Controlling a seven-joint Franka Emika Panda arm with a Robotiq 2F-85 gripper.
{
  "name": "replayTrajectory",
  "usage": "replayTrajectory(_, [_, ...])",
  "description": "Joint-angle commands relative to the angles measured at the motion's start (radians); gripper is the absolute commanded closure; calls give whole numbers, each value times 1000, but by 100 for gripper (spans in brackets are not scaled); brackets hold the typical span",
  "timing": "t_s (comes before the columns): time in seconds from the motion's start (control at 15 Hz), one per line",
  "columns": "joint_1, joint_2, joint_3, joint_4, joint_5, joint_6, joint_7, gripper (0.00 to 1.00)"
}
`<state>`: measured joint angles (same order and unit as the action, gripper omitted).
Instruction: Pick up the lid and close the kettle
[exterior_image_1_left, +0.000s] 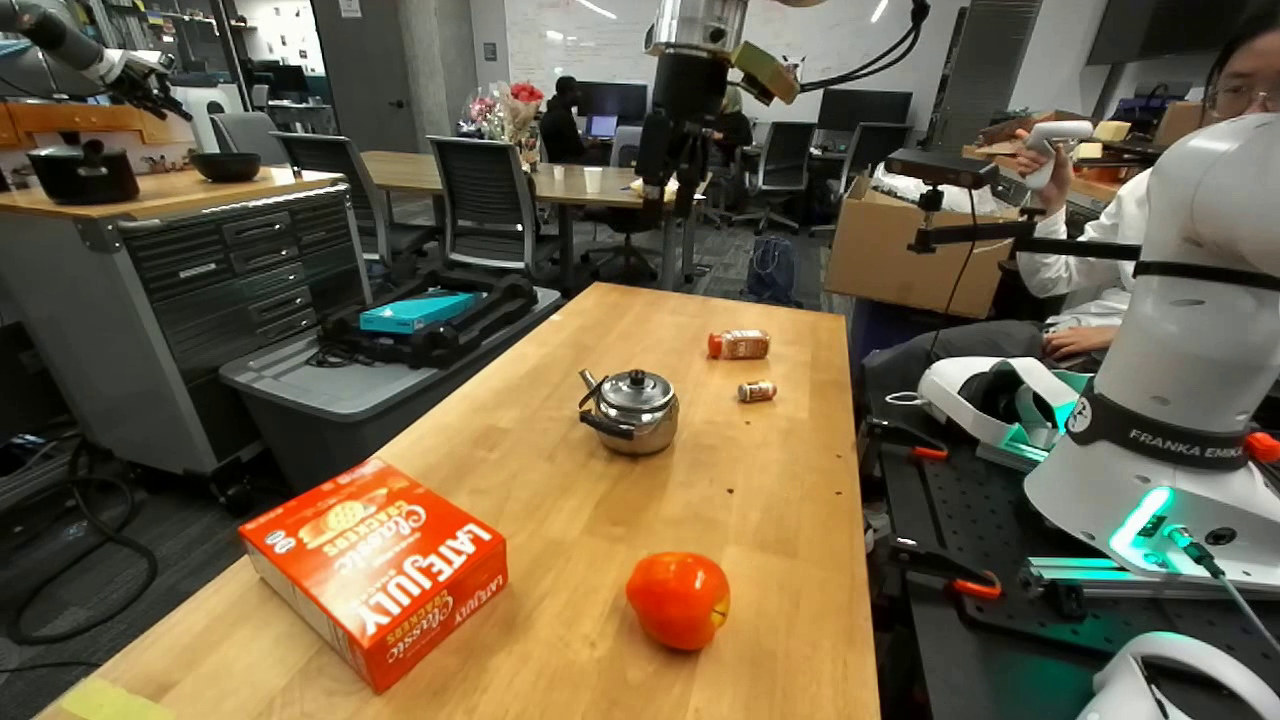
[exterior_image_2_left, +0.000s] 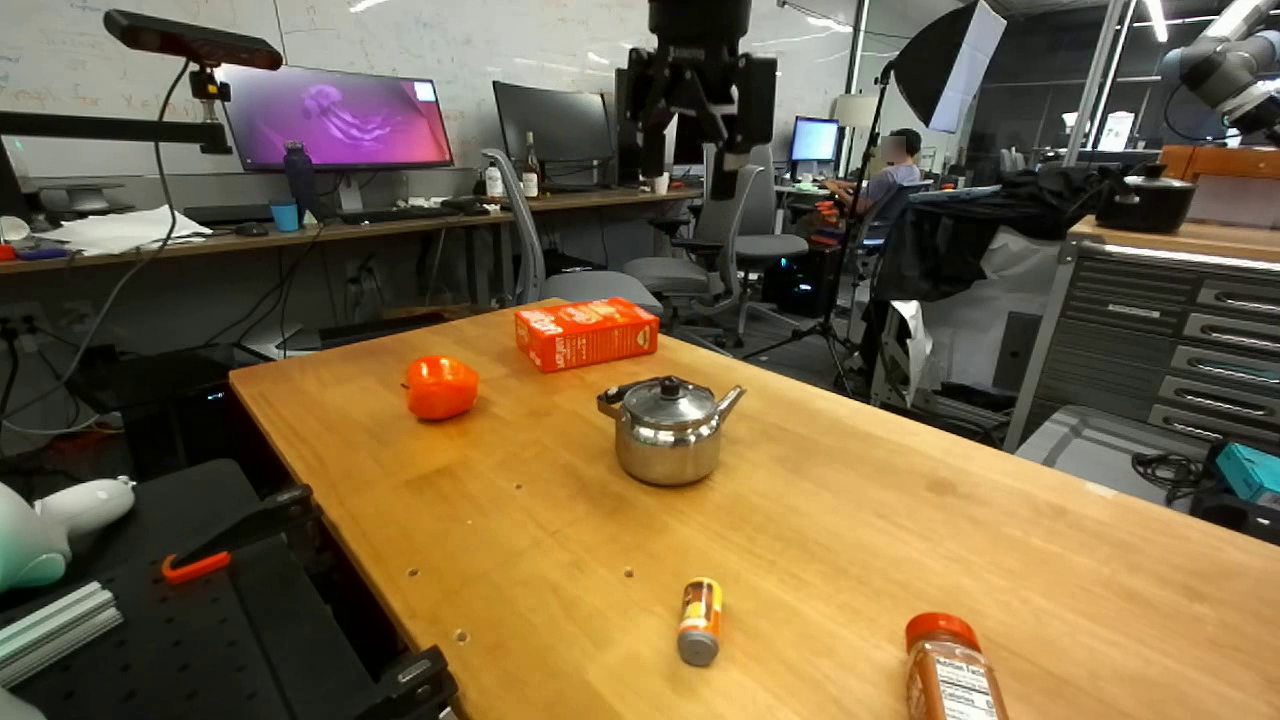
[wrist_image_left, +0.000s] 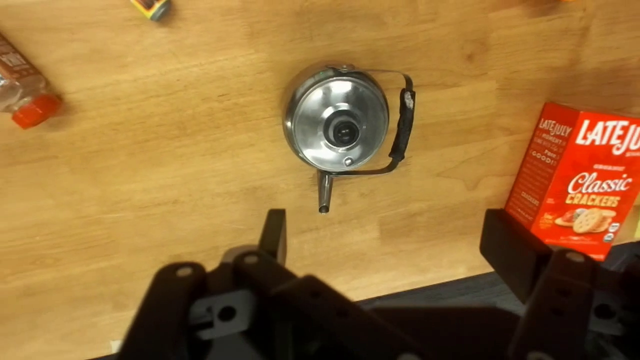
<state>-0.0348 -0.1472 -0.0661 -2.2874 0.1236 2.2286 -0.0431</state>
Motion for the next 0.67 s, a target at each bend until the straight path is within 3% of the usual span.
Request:
replayTrajectory(0.0, [-14, -96, -22, -42, 13, -35, -72, 0])
replayTrajectory(0.6, [-13, -86, -27, -41, 0, -26, -63, 0])
